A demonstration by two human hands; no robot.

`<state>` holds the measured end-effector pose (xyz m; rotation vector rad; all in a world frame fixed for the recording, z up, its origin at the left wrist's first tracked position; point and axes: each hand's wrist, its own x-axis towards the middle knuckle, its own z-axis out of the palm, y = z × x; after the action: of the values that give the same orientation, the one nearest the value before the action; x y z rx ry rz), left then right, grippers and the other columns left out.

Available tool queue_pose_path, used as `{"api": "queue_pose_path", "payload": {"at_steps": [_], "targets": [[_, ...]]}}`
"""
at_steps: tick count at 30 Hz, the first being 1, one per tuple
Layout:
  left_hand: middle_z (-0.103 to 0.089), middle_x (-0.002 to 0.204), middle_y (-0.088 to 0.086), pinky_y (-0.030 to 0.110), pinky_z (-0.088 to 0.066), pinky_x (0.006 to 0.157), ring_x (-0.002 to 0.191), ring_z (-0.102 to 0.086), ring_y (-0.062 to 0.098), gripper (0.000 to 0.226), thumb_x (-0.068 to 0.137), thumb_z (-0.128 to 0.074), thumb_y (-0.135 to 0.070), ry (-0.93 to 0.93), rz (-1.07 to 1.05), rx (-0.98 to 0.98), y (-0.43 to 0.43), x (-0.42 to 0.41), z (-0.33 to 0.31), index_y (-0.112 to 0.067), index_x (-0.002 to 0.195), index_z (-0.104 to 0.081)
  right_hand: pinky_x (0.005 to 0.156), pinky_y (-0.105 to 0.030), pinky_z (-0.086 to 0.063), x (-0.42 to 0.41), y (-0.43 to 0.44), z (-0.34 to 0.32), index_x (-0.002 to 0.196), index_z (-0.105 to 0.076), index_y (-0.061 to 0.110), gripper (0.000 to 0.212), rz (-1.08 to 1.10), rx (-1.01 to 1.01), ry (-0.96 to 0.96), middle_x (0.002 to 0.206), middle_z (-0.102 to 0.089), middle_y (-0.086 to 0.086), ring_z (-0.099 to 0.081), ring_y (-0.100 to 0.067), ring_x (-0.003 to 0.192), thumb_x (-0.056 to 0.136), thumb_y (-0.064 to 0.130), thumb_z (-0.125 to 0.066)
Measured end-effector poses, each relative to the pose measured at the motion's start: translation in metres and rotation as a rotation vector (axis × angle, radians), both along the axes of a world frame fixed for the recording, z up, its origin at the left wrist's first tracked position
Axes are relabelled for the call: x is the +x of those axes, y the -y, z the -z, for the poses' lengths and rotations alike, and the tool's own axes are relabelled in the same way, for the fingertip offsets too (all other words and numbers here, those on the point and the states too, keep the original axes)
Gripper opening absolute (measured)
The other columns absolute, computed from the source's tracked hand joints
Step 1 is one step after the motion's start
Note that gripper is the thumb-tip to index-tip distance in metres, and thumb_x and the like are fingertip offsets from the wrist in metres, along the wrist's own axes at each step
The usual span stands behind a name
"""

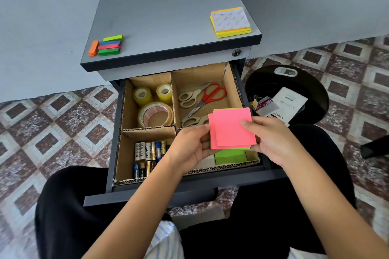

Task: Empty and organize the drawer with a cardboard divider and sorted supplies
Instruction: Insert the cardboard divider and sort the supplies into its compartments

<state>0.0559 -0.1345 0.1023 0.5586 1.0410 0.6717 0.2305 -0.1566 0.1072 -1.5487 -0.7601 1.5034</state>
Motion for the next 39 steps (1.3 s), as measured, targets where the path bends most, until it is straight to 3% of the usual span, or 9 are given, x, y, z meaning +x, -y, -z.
{"api": "queue_pose_path", "payload": {"at_steps": [3,8,12,19,24,29,33,37,39], "targets": [[-0.069,0.073,0.007,0.024,-0.058,0.059,0.061,-0.067,0.013,0.015,0.095,-0.047,-0.003,-0.105,-0.004,0.064,0.000,-0.002,-0.001,-0.003,0.088,-0.060,0.077,-0.044,-0.055,-0.003,0.000,0.001,0.088,-0.065,0.017,0.011,-0.009,-0.007,0.057,0.096,-0.068,-0.009,-0.064,-0.024,0.091,0.093,0.015,-0.056],[-0.068,0.066,0.007,0.022,-0.054,0.049,0.053,-0.066,0.012,0.013,0.088,-0.059,-0.002,-0.200,-0.086,0.064,0.000,-0.002,0.000,-0.006,0.076,-0.058,0.059,-0.032,-0.058,-0.003,0.000,0.000,0.089,-0.063,0.014,0.009,-0.014,0.015,0.171,0.089,-0.065,-0.004,-0.062,-0.017,0.083,0.093,0.015,-0.055],[-0.070,0.065,0.005,0.026,-0.058,0.058,0.058,-0.068,0.014,0.018,0.094,-0.046,0.000,-0.160,-0.076,0.033,0.002,-0.004,0.002,-0.003,0.084,-0.061,0.071,-0.041,-0.056,0.000,-0.003,0.000,0.090,-0.062,0.013,0.007,0.056,0.017,0.205,0.090,-0.064,-0.005,-0.062,-0.021,0.086,0.093,0.014,-0.055],[-0.064,0.077,0.009,0.024,-0.055,0.057,0.067,-0.063,0.016,0.020,0.097,-0.043,0.000,-0.343,0.065,-0.011,0.003,0.005,0.009,-0.005,0.082,-0.055,0.064,-0.036,-0.055,0.009,-0.004,-0.005,0.080,-0.062,0.014,0.016,0.200,0.053,0.109,0.086,-0.064,-0.006,-0.062,-0.019,0.081,0.094,0.011,-0.055],[-0.058,0.078,0.007,0.020,-0.053,0.053,0.067,-0.057,0.015,0.019,0.094,-0.050,-0.002,-0.496,0.161,0.042,0.001,0.013,0.021,-0.009,0.076,-0.050,0.063,-0.035,-0.054,0.009,-0.003,-0.006,0.079,-0.062,0.013,0.016,0.210,0.057,0.106,0.087,-0.064,-0.007,-0.062,-0.019,0.082,0.094,0.012,-0.055],[-0.057,0.065,0.009,0.031,-0.053,0.062,0.059,-0.057,0.020,0.019,0.086,-0.061,-0.004,-0.715,0.224,0.161,-0.004,0.018,0.037,-0.010,0.071,-0.052,0.065,-0.035,-0.055,0.006,-0.002,-0.005,0.080,-0.062,0.014,0.015,0.195,0.052,0.119,0.088,-0.064,-0.005,-0.062,-0.019,0.083,0.094,0.013,-0.055],[-0.069,0.074,0.016,0.037,-0.057,0.077,0.079,-0.068,0.032,0.016,0.081,-0.063,-0.011,-0.976,0.420,0.322,-0.008,0.019,0.040,-0.009,0.067,-0.055,0.065,-0.034,-0.055,0.005,-0.001,-0.003,0.080,-0.062,0.014,0.015,0.185,0.048,0.117,0.087,-0.064,-0.005,-0.062,-0.018,0.082,0.094,0.013,-0.055],[-0.068,0.100,0.014,0.030,-0.046,0.072,0.095,-0.064,0.030,0.022,0.083,-0.066,-0.022,-1.144,0.569,0.389,-0.011,0.019,0.041,-0.003,0.093,-0.060,0.062,-0.033,-0.054,0.005,-0.001,-0.002,0.080,-0.062,0.014,0.014,0.179,0.047,0.120,0.088,-0.065,-0.006,-0.062,-0.019,0.083,0.093,0.013,-0.056],[-0.066,0.099,0.014,0.029,-0.044,0.069,0.094,-0.063,0.031,0.024,0.083,-0.066,-0.024,-1.161,0.598,0.386,-0.013,0.019,0.042,-0.004,0.093,-0.058,0.062,-0.033,-0.054,0.005,0.000,-0.001,0.081,-0.063,0.014,0.014,0.177,0.046,0.114,0.088,-0.065,-0.006,-0.062,-0.020,0.084,0.093,0.013,-0.056]]}}
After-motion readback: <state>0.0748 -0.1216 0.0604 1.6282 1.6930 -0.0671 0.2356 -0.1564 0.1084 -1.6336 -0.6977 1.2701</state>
